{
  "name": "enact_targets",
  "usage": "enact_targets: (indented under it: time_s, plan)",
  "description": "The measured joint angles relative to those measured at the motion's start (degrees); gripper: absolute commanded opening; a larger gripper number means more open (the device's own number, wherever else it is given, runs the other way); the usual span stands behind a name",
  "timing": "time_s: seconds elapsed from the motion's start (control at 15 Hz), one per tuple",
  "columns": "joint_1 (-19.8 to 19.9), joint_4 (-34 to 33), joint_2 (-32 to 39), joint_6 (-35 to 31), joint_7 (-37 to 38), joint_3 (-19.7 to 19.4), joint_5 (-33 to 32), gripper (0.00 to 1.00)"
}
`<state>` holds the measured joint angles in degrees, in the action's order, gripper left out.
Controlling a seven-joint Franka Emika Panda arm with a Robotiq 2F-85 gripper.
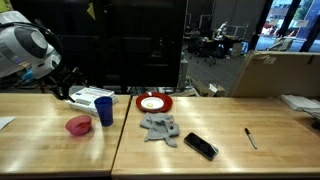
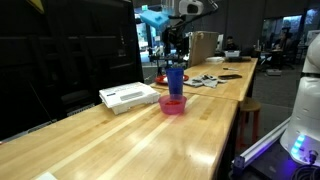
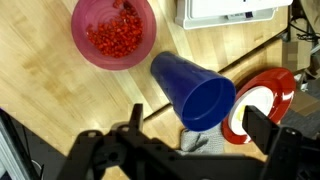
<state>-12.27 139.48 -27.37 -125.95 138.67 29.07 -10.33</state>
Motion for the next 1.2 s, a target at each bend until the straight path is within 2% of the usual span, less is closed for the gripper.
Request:
enact_targets:
  time_s: [0.33,0.73,0.93,1.2]
  plan:
    - [-1.14,-0.17,0.21,0.15,0.37,1.76,-0.06,1.00]
    - [-4.01,0.97,2.64,-6.20,-1.19,2.09,0.87,1.00]
    - [-5.07,2.41,5.40,-10.46,-1.10,2.24,4.14,1.00]
    - [-7.57,4.57,9.45,-14.77,-0.97,2.40,11.89,1.00]
